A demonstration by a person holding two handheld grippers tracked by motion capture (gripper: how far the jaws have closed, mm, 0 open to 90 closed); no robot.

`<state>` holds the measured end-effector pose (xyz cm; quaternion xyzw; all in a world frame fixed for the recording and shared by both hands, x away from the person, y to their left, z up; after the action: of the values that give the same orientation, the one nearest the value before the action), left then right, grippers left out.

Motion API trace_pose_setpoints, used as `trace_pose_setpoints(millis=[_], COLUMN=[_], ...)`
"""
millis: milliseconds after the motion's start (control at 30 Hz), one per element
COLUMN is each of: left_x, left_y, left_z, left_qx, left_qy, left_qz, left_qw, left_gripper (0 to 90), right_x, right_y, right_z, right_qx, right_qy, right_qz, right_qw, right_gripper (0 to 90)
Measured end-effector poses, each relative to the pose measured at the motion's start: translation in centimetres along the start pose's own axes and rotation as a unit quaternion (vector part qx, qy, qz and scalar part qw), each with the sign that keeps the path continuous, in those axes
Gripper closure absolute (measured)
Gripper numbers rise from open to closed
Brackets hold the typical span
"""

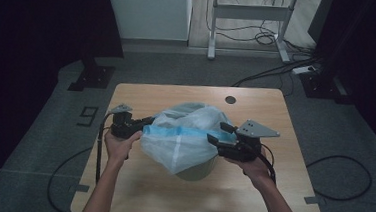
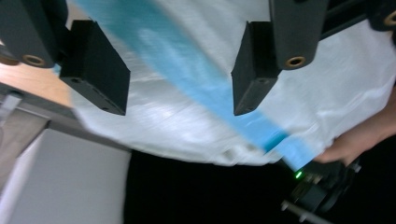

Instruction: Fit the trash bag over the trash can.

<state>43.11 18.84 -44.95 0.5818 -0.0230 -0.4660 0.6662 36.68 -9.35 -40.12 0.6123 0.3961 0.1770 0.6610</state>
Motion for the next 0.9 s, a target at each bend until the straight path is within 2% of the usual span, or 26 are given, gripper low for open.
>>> trace_pose_setpoints(millis=[100,200,300,333,367,433,533,733,867,900], left_x=[0.0,0.0,0.0,0.0,0.0,-0.1,-0.3,-1.0,-1.1,-1.1], left_y=[0.0,-0.1,-0.1,-0.1,-0.1,-0.1,-0.1,-0.5,-1.1,-1.1], left_z=[0.0,0.0,0.0,0.0,0.0,0.0,0.2,0.6,0.8,0.8], left_qx=[-0.001,0.000,0.000,-0.001,-0.001,-0.001,0.002,0.011,0.015,0.015], left_qy=[0.000,-0.001,0.000,0.000,0.000,0.000,-0.002,-0.006,-0.012,-0.012], left_qz=[0.001,0.000,0.000,0.000,0.000,0.001,0.003,0.002,-0.009,-0.009], left_qw=[1.0000,1.0000,1.0000,1.0000,1.0000,1.0000,1.0000,0.9999,0.9998,0.9998], left_gripper=[81.4,81.3,81.2,81.2,81.2,81.2,81.0,81.9,84.4,85.1], right_x=[0.9,1.3,1.1,1.0,0.9,0.6,-0.1,-2.7,-4.0,-4.0], right_y=[-0.6,-1.1,-1.6,-1.7,-1.7,-1.6,-1.4,-2.0,-4.4,-4.4], right_z=[-0.5,-0.9,-1.5,-1.6,-1.7,-1.9,-2.2,-3.5,-4.7,-4.7], right_qx=[-0.003,-0.012,-0.035,-0.040,-0.047,-0.058,-0.062,-0.061,-0.064,-0.064], right_qy=[0.027,0.037,0.043,0.043,0.038,0.026,0.026,0.051,0.077,0.077], right_qz=[-0.025,-0.045,-0.056,-0.058,-0.057,-0.049,-0.031,0.020,0.026,0.026], right_qw=[0.9993,0.9983,0.9969,0.9966,0.9965,0.9967,0.9973,0.9966,0.9946,0.9946], right_gripper=[34.4,36.9,58.8,63.7,69.8,79.9,87.7,88.7,88.7,88.7])
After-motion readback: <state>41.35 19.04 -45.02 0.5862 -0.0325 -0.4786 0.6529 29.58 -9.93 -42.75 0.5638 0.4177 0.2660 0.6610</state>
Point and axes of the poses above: each handheld gripper's, and its own axes: x roughly forward along the jaws, y roughly out of its top, z roughly to its right, the point moved 7 cm from there along x, roughly forward along the jaws, and after that the axes turned 2 degrees about -z, right-handed, at the moved point
